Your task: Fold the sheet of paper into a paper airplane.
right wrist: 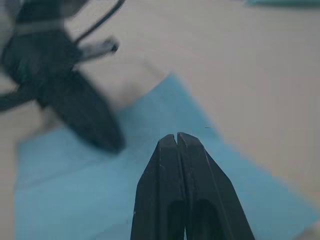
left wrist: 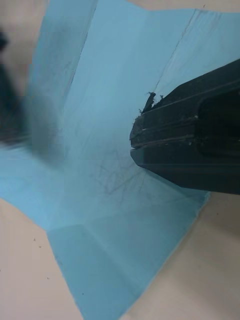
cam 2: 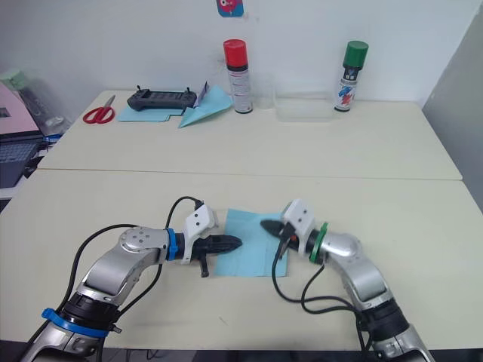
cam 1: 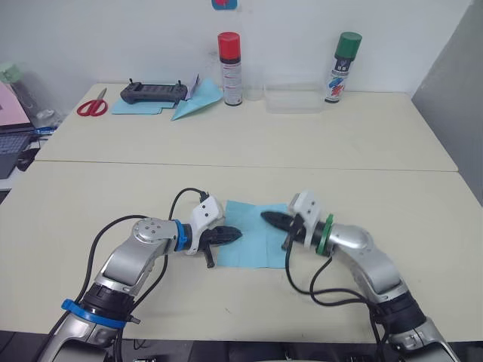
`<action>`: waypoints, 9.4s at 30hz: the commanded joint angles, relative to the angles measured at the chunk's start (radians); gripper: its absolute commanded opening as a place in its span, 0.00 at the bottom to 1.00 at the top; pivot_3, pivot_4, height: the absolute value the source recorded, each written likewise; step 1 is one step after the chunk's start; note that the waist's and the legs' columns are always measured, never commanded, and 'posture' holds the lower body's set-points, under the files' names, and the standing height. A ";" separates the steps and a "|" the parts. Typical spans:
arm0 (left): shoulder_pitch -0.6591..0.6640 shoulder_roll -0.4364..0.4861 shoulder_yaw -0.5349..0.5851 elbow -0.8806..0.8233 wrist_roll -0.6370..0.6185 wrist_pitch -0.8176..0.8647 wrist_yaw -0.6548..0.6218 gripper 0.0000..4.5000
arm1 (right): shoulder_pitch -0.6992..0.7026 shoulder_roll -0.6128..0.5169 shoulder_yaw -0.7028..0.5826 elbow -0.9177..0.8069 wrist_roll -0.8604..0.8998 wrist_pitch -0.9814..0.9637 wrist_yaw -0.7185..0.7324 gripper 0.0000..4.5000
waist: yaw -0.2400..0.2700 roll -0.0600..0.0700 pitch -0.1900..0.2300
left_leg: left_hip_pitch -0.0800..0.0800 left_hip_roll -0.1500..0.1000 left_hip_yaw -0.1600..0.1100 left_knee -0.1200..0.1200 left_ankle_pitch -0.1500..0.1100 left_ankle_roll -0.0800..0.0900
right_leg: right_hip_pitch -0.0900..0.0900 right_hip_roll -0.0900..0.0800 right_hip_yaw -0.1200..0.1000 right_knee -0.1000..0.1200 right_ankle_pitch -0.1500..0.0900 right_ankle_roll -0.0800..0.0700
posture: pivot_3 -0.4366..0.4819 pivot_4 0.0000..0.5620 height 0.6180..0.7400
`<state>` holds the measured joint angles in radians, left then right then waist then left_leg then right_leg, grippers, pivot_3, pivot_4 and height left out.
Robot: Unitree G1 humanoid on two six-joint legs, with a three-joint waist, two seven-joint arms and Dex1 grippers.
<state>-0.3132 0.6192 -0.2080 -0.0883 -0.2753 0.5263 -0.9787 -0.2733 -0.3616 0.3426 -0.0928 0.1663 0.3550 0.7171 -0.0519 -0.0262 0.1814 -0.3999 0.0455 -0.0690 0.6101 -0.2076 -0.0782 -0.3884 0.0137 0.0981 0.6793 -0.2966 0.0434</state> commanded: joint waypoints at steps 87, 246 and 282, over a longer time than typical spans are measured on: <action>-0.044 -0.063 -0.072 0.069 0.087 -0.064 0.123 0.00 | -0.014 0.048 -0.122 -0.085 0.024 0.114 -0.053 0.52 | -0.002 -0.002 -0.002 | 0.001 0.000 -0.002 0.002 0.000 0.000 | 0.001 0.000 -0.001 0.001 0.001 0.001 | 0.48 0.27 1.00; -0.269 -0.284 -0.161 0.409 0.253 -0.162 0.050 0.00 | 0.033 -0.031 -0.105 -0.153 0.031 0.143 -0.033 0.01 | 0.004 -0.005 -0.009 | 0.002 -0.001 -0.002 0.003 0.000 0.000 | 0.004 0.001 -0.001 0.001 0.001 0.002 | 0.48 0.27 1.00; -0.355 -0.265 -0.098 0.588 0.311 -0.162 0.238 0.00 | 0.005 -0.075 -0.001 -0.030 -0.083 0.140 -0.002 0.01 | -0.009 -0.005 -0.010 | 0.010 -0.001 -0.002 0.003 0.000 0.000 | 0.012 0.001 0.000 0.001 0.002 0.003 | 0.48 0.27 1.00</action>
<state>-0.6839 0.3192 -0.3220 0.4321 -0.0186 0.3411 -0.7889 -0.2837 -0.4266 0.3360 -0.1505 0.1004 0.4762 0.7160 -0.0612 -0.0314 0.1716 -0.3894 0.0445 -0.0712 0.6135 -0.2072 -0.0782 -0.3766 0.0146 0.0979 0.6803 -0.2950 0.0460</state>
